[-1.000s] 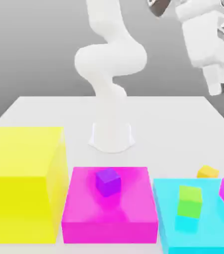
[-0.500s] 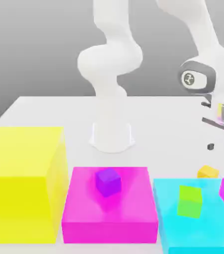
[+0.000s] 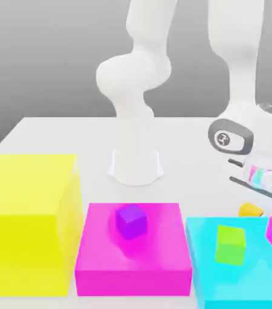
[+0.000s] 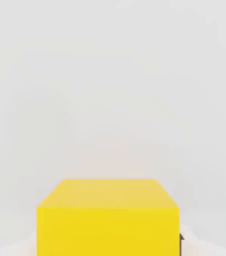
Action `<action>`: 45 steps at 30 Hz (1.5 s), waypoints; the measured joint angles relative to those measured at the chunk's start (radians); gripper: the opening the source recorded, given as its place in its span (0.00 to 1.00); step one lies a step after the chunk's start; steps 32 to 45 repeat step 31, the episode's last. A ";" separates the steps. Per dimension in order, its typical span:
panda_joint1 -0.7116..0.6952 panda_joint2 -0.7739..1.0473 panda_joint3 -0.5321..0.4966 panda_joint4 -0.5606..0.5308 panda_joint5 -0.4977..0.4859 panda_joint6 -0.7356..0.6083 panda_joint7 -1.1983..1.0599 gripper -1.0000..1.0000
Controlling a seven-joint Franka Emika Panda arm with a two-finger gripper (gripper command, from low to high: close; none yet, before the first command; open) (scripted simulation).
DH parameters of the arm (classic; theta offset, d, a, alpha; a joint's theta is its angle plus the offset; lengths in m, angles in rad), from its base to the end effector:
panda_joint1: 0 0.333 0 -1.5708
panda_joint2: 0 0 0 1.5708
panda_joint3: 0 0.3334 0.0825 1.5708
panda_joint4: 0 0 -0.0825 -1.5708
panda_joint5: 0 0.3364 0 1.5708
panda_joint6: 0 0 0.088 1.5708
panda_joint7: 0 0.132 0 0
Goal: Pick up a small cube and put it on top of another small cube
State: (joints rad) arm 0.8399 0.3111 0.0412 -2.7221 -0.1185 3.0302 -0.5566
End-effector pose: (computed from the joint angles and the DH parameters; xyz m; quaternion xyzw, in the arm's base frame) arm 0.2381 0.3042 0.1675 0.7132 0.7010 -0.0010 0.0004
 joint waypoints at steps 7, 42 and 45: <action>-0.045 -0.231 0.037 -0.043 0.085 -0.187 -0.081 0.00; -0.525 -0.548 -0.420 -0.131 -0.055 -0.407 -0.546 1.00; -0.525 -0.548 -0.420 -0.131 -0.055 -0.407 -0.546 1.00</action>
